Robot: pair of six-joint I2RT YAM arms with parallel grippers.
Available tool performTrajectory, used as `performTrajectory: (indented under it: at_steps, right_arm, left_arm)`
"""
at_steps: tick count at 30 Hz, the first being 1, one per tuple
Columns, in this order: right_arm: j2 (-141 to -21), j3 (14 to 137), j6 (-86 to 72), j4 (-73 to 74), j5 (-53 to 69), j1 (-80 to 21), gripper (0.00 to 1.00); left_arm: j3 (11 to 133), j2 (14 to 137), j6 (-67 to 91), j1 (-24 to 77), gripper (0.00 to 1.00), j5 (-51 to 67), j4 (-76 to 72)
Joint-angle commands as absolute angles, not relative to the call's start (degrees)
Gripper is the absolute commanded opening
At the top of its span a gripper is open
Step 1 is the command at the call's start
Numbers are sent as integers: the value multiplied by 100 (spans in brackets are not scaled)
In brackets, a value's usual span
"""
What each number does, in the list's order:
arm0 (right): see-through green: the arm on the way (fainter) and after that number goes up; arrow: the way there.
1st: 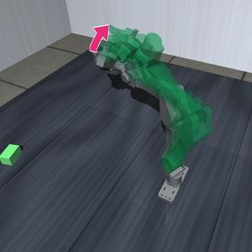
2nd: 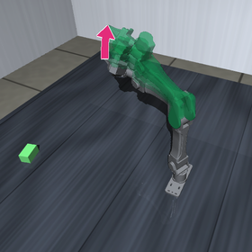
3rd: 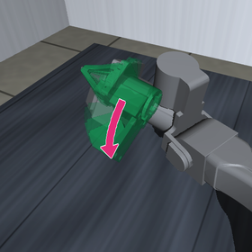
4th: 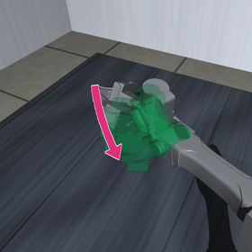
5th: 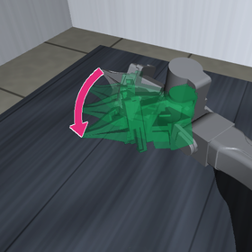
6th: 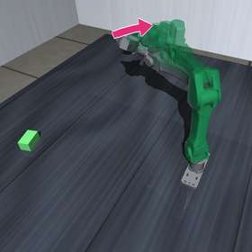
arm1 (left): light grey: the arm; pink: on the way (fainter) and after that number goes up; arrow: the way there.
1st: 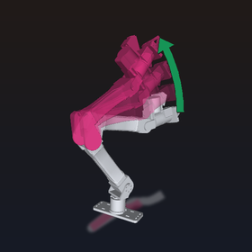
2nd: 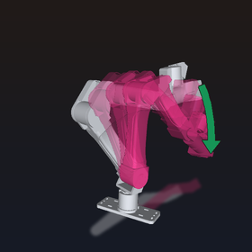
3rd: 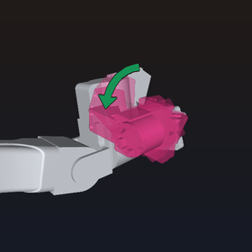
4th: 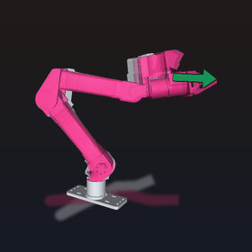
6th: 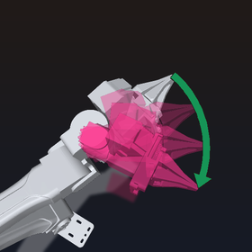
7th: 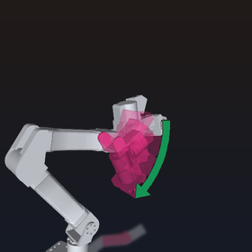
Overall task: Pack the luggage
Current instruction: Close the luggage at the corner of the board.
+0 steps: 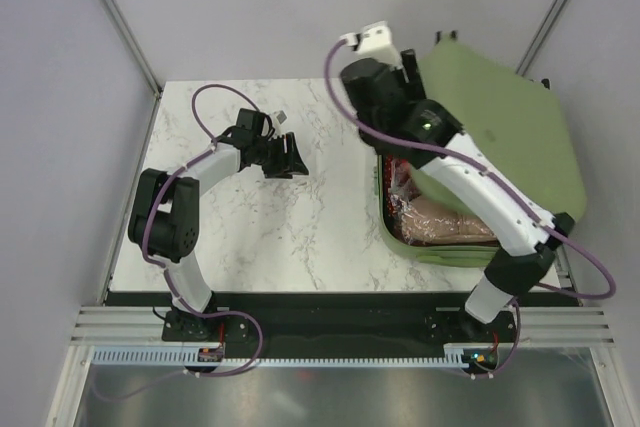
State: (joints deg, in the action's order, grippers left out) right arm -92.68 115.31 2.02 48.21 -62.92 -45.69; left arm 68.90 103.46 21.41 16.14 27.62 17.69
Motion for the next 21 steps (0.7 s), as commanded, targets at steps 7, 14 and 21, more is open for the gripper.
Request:
performTrajectory:
  at_steps: [7, 14, 21]
  right_arm:
    - [-9853, 12972, -721, 3904, -5027, -6741, 89]
    - [-9326, 12236, -157, 3639, -5916, -5917, 93]
    - [-8053, 10338, -1106, 3647, -4688, -2723, 93]
  left_arm:
    - [6873, 10028, 2066, 1626, 64, 2777, 1687]
    - [6978, 10063, 2013, 1652, 64, 2830, 1679]
    - [7355, 10221, 2048, 1977, 64, 2707, 1740]
